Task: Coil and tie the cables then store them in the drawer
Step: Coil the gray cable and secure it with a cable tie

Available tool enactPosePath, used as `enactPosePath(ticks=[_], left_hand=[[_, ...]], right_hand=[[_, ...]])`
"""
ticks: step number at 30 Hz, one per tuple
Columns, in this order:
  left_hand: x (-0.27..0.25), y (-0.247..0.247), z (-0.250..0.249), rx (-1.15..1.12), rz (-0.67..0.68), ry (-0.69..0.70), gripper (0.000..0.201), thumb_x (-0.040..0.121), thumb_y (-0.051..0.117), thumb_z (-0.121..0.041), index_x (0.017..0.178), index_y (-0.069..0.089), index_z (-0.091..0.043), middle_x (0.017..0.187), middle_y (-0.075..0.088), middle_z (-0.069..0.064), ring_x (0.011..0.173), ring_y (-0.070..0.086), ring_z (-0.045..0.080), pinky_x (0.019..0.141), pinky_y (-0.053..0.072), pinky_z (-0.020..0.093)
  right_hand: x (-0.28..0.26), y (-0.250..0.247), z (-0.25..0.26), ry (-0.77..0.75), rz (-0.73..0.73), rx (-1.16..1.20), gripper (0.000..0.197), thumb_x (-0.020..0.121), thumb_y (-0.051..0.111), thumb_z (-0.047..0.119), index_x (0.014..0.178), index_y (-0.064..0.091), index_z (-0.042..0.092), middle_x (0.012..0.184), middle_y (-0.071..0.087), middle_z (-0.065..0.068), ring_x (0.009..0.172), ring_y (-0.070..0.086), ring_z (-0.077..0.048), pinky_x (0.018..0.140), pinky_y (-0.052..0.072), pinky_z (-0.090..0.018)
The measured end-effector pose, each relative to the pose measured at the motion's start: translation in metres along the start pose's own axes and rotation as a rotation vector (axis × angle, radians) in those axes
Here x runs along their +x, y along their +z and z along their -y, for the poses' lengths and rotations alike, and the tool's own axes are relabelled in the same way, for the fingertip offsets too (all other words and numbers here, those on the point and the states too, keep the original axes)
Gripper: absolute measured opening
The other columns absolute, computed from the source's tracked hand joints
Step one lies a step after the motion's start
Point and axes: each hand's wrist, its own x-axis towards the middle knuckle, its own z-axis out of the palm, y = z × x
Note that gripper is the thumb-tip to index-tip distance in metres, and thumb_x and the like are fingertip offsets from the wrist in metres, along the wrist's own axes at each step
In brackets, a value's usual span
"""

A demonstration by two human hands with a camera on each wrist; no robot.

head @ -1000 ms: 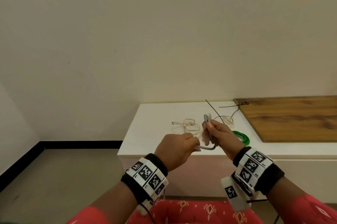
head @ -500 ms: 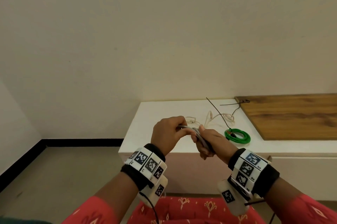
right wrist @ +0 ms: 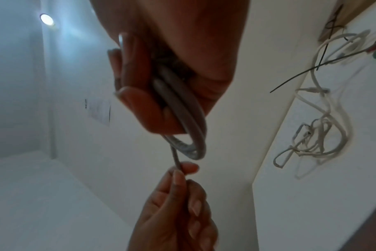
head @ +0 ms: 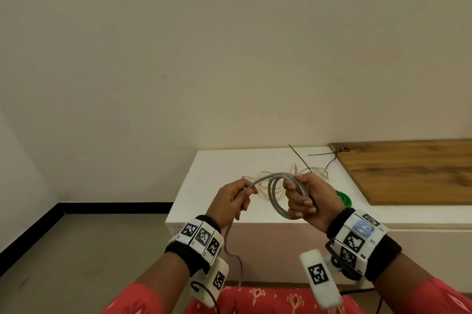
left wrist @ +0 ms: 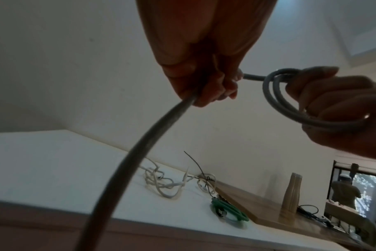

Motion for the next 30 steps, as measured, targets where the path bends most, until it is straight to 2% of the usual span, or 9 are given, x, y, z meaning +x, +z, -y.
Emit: enactPosePath(ticks=[6,9,12,15,20,23,26,28,30], left_hand=[[-0.010,0.006,0.020,0.191,0.143,-0.078,0.025,0.097,0.037,-0.014,0.083,0.053,-0.027,0.055,0.045,-0.006,0.042,0.042,-0.001,0.047,0.040,0.021],[-0.015,0.011,0.021,0.335,0.177,-0.001,0.019,0.097,0.037,-0.016,0.095,0.056,-0.020,0.057,0.050,-0.002,0.048,0.047,0.005,0.057,0.043,0.028],[-0.015,0.019,0.015,0.597,0.219,0.057,0.028,0.098,0.035,-0.020,0.120,0.051,-0.013,0.095,0.068,0.016,0.083,0.062,0.020,0.078,0.045,0.030],[-0.014,0.025,0.003,0.793,0.281,0.093,0.033,0.098,0.034,-0.022,0.130,0.043,-0.019,0.118,0.064,0.008,0.106,0.059,0.026,0.090,0.046,0.037],[-0.016,0.030,-0.017,0.968,0.390,0.210,0.033,0.098,0.035,-0.018,0.130,0.043,-0.017,0.123,0.062,0.006,0.106,0.060,0.027,0.087,0.046,0.037],[-0.022,0.033,-0.028,0.978,0.418,0.262,0.032,0.097,0.037,-0.022,0.128,0.045,-0.015,0.126,0.057,0.007,0.102,0.059,0.030,0.085,0.046,0.038],[-0.023,0.033,-0.031,0.985,0.399,0.267,0.031,0.097,0.037,-0.020,0.124,0.047,-0.012,0.125,0.056,0.009,0.101,0.058,0.032,0.084,0.045,0.040],[-0.022,0.031,-0.029,0.990,0.376,0.246,0.028,0.097,0.036,-0.019,0.119,0.050,-0.010,0.120,0.057,0.011,0.098,0.058,0.033,0.081,0.044,0.041],[-0.021,0.029,-0.027,1.013,0.349,0.218,0.026,0.097,0.035,-0.019,0.114,0.051,-0.008,0.115,0.058,0.012,0.096,0.058,0.033,0.078,0.044,0.040]], right_hand=[[0.000,-0.016,0.015,-0.180,0.022,0.218,0.027,0.052,0.074,0.029,0.059,0.052,0.015,0.034,0.036,0.007,0.024,0.030,-0.005,0.036,0.039,-0.021],[-0.001,-0.016,0.019,-0.239,0.002,0.261,0.019,0.062,0.067,0.029,0.061,0.054,0.015,0.037,0.037,0.006,0.027,0.032,-0.007,0.040,0.042,-0.022],[0.000,-0.011,0.016,-0.287,-0.053,0.192,0.023,0.084,0.042,0.029,0.068,0.049,0.014,0.042,0.036,0.005,0.033,0.033,-0.009,0.048,0.045,-0.024],[0.000,-0.003,0.011,-0.373,-0.100,-0.009,0.030,0.095,0.027,0.028,0.076,0.045,0.013,0.047,0.039,0.005,0.039,0.036,-0.010,0.056,0.046,-0.024],[0.005,0.006,-0.013,-0.457,-0.123,-0.417,0.026,0.093,0.035,0.034,0.083,0.047,0.013,0.052,0.047,0.007,0.049,0.042,-0.011,0.061,0.038,-0.027],[0.006,0.001,-0.024,-0.503,-0.124,-0.853,0.020,0.088,0.032,0.031,0.080,0.046,0.019,0.055,0.046,0.006,0.050,0.041,-0.005,0.056,0.037,-0.017],[0.006,-0.008,-0.029,-0.445,-0.144,-1.194,0.017,0.087,0.030,0.036,0.080,0.042,0.027,0.056,0.046,0.010,0.049,0.045,-0.006,0.054,0.036,-0.018],[0.006,-0.009,-0.030,-0.378,-0.131,-1.354,0.028,0.085,0.026,0.040,0.087,0.046,0.021,0.058,0.047,0.009,0.050,0.043,-0.007,0.053,0.033,-0.023],[0.006,-0.005,-0.030,-0.310,-0.116,-1.542,0.043,0.087,0.023,0.041,0.101,0.049,0.010,0.069,0.053,0.000,0.060,0.047,-0.017,0.057,0.031,-0.029]])
